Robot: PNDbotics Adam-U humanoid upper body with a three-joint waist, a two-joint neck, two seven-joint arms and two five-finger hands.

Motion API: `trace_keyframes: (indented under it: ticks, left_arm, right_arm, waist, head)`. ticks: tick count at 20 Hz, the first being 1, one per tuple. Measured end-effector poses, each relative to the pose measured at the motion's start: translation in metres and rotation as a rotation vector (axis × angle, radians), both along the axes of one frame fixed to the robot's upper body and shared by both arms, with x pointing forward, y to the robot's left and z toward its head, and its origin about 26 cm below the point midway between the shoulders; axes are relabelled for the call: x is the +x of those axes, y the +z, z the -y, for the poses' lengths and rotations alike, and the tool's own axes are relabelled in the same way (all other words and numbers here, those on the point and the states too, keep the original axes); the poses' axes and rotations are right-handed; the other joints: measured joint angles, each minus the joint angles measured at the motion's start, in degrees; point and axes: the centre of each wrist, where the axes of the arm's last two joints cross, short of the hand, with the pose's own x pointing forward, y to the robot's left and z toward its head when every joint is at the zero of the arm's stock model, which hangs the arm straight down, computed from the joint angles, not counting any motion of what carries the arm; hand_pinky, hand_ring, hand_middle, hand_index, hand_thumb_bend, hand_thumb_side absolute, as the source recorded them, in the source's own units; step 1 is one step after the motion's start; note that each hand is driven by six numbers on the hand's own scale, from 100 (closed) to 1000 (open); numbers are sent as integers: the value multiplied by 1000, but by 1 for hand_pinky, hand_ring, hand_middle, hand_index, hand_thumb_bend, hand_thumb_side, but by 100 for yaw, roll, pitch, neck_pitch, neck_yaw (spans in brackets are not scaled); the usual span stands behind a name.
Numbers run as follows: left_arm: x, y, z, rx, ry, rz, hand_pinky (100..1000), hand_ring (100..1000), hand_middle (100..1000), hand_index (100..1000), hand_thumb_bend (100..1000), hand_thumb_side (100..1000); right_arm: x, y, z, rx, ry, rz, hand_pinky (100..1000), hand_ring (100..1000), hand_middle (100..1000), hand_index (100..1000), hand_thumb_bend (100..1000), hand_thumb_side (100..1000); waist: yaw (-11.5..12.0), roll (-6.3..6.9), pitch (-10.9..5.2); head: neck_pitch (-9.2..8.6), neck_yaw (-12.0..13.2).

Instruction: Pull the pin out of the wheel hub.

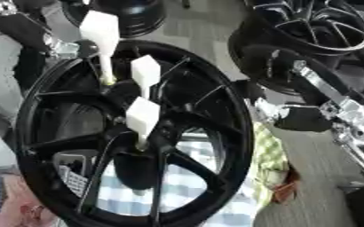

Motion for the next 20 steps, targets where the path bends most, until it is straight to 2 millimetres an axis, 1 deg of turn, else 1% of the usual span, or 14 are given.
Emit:
trace_keyframes:
  ticks: [2,4,8,11,16,18,20]
  left_arm:
    - [-4,7,-8,-33,21,28,705,576,481,632,299,468]
    - [-8,9,-19,-65,54,47,704,577,482,633,299,467]
    - [-17,7,-50,-139,151,67,699,581,487,639,306,463]
    - [-25,0,-76,-189,239,73,693,585,491,643,309,455]
    - [-38,-21,-121,-256,405,55,691,598,505,657,314,454]
    - [-41,-29,-134,-271,462,48,691,598,505,657,314,454]
    - [-43,-34,-142,-284,499,44,692,615,528,679,316,453]
  right_arm:
    - [0,-1,1,-1,-2,-3,673,777,770,911,100,295]
    - [0,-3,2,-2,-6,-6,673,777,770,911,100,295]
    - [0,-6,4,-1,-14,-13,672,777,770,911,100,296]
    - [0,-8,5,-2,-19,-16,672,777,770,911,100,297]
    - [-1,-11,7,-1,-27,-22,672,777,770,911,100,298]
    - [-1,-11,7,0,-29,-21,672,777,770,911,100,298]
    - [-1,-11,8,1,-31,-20,672,777,770,911,100,300]
  waist:
    - [42,2,-17]
    - [84,2,-37]
    - [151,2,-64]
    - [201,2,-77]
    - [292,-1,-103]
    - [299,-3,-103]
    - [303,-5,-103]
  head:
    - [-12,-10]
    - [-56,-30]
    - [-150,-84]
    - [-205,-132]
    - [-243,-180]
    - [-251,-184]
    - [-253,-195]
